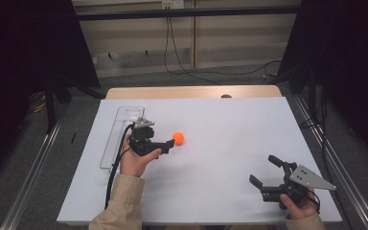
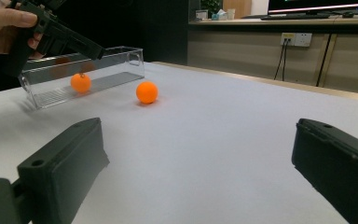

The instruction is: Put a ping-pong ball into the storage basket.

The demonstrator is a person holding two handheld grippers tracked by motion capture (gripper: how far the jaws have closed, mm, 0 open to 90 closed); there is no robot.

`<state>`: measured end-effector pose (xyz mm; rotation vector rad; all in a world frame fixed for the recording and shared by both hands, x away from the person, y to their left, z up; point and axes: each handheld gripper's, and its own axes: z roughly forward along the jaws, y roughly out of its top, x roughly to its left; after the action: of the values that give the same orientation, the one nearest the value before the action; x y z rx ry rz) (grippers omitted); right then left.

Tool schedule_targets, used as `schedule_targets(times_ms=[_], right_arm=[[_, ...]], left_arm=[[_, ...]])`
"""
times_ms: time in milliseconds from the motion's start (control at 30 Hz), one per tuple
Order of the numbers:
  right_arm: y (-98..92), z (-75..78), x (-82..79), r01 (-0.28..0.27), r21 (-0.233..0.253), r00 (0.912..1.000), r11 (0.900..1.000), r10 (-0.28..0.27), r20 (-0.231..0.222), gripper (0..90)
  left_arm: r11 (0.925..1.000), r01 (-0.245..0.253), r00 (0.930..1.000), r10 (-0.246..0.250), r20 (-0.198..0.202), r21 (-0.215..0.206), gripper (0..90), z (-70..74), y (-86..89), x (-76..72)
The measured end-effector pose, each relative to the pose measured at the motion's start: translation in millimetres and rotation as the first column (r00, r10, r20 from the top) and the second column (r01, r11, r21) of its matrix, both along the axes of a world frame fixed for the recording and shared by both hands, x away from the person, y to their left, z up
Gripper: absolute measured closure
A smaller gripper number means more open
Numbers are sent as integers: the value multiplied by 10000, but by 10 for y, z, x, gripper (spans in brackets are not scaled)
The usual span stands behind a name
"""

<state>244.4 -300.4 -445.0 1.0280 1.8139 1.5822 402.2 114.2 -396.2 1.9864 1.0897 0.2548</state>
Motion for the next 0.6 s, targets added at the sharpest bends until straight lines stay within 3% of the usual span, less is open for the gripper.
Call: schedule_targets(times_ms=[600], right_arm=[[0, 4, 0, -21, -3, 10000, 10000, 21, 8, 22]], left_arm=[[9997, -22, 10000, 23, -71, 243, 114, -103, -132, 9]])
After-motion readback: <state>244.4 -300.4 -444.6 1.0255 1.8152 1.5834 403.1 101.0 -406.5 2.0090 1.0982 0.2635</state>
